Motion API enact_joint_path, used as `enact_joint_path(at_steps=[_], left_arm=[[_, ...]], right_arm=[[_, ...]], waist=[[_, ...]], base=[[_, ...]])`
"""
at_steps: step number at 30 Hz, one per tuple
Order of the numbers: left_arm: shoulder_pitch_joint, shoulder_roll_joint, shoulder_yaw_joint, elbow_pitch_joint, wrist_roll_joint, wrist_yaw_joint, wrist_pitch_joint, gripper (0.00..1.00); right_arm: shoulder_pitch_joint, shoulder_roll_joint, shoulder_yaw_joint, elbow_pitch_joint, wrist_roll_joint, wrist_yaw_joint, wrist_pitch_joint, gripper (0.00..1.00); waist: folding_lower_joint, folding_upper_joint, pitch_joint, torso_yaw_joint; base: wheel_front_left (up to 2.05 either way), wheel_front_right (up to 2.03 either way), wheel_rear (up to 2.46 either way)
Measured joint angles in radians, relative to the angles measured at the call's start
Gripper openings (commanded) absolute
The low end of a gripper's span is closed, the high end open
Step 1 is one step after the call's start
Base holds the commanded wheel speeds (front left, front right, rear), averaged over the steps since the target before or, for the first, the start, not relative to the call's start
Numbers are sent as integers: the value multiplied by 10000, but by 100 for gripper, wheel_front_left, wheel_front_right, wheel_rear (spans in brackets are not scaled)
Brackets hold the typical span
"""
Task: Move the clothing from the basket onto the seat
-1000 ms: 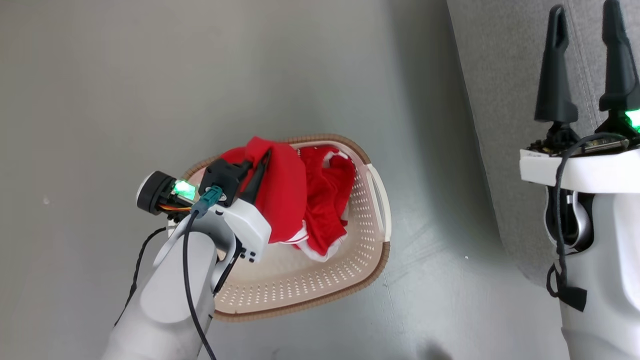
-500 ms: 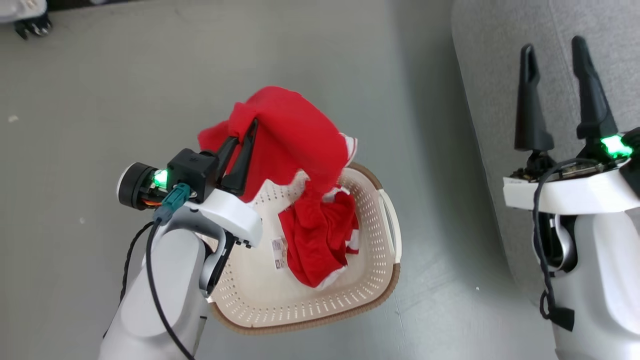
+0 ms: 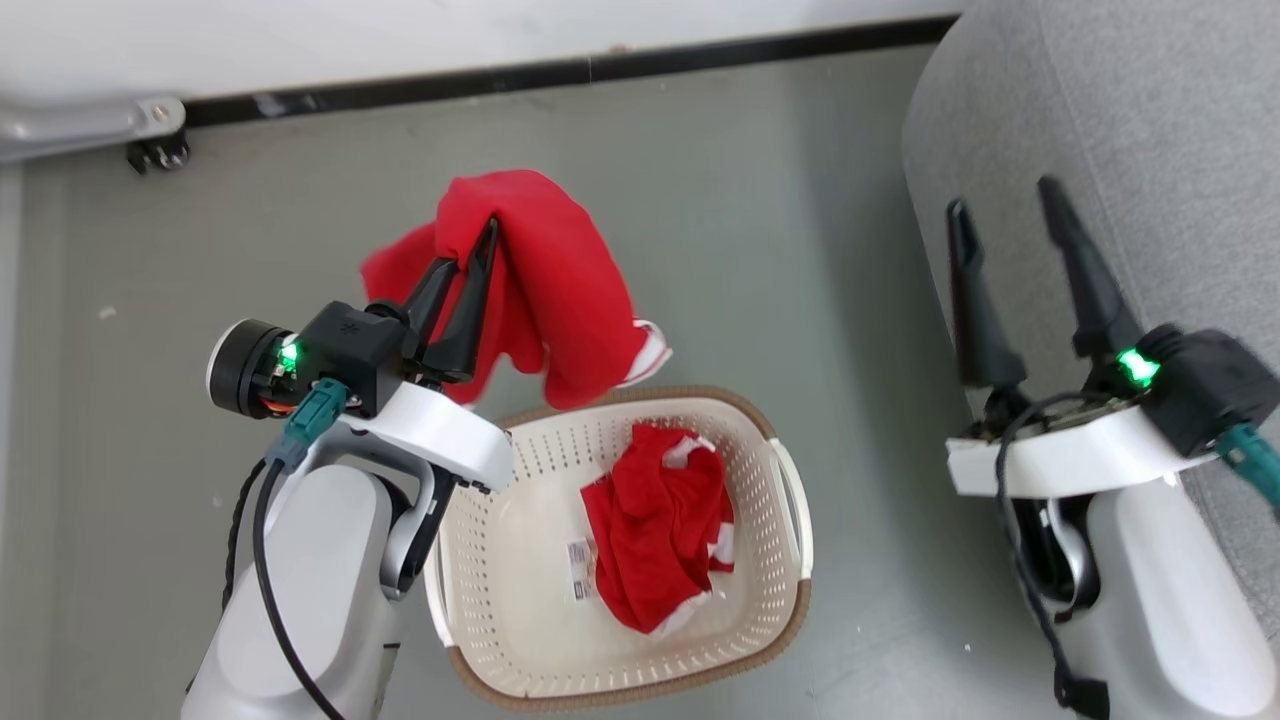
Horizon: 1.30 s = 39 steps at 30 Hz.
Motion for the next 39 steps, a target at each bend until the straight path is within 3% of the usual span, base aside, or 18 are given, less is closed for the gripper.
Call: enact_joint_path(at_steps=[26, 39], left_arm=[[697, -25, -328, -594, -54, -244, -42, 0], [1020, -59, -746, -727, -173, -359, 46, 0]], right_arm=[[1022, -840, 3168, 1060, 771, 0, 201, 100], [1140, -1154, 4759, 1605, 1503, 0, 1003, 100]], waist=[[-1, 0, -2307, 78], [-1, 0, -3176, 76]], base=[[0, 0, 0], [0, 0, 0]])
